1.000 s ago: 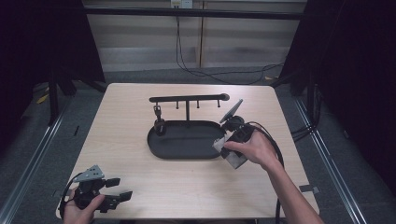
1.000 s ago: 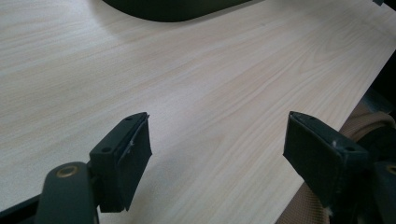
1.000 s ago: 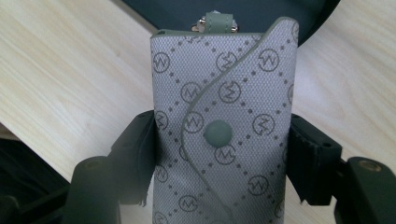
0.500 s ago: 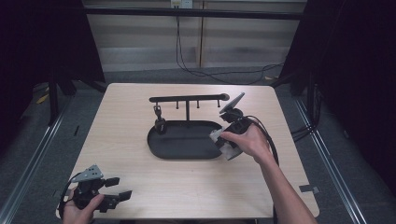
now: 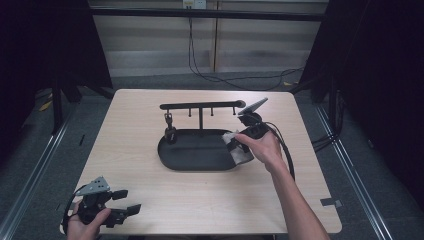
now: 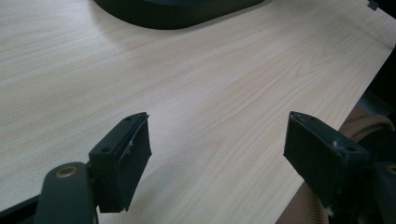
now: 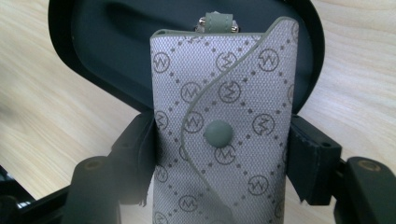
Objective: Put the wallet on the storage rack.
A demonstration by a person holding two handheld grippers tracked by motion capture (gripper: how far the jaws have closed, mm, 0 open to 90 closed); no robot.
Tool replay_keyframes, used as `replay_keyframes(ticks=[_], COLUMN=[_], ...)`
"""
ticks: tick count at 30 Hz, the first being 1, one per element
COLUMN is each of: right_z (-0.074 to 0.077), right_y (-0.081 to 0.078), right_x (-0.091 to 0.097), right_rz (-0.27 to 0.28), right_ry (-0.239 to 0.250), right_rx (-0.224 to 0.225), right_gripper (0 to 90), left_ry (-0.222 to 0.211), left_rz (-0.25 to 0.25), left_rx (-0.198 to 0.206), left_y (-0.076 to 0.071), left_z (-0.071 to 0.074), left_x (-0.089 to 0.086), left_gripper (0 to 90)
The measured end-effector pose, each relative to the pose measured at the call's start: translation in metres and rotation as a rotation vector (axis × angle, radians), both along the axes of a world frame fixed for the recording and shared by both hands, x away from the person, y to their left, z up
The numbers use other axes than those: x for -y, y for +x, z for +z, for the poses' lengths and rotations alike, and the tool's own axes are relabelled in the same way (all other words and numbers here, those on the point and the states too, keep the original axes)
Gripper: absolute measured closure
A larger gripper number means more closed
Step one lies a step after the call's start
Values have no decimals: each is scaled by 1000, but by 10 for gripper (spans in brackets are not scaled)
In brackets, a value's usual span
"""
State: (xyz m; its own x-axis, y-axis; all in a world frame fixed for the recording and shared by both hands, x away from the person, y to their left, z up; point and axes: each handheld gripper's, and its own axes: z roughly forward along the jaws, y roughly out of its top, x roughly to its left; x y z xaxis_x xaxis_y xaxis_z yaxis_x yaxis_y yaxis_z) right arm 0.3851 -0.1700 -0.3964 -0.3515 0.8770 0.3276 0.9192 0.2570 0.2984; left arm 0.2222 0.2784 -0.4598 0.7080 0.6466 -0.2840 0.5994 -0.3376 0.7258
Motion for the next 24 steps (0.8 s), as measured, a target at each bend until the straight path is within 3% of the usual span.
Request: replay_keyframes(ticks=[17, 24], right_z=[-16, -25], right_y=[9, 13], right_x=[4, 3], right_rz=[-123, -138], right_ry=[76, 115], right_rx=[13, 38], right_gripper=[336, 336], left_ry=[0, -2], left_rz=[0, 0], left_rx=[-3, -5], left_y=[1, 1], left_z=[0, 0], left_x=[-1, -1], left_gripper=[205, 204])
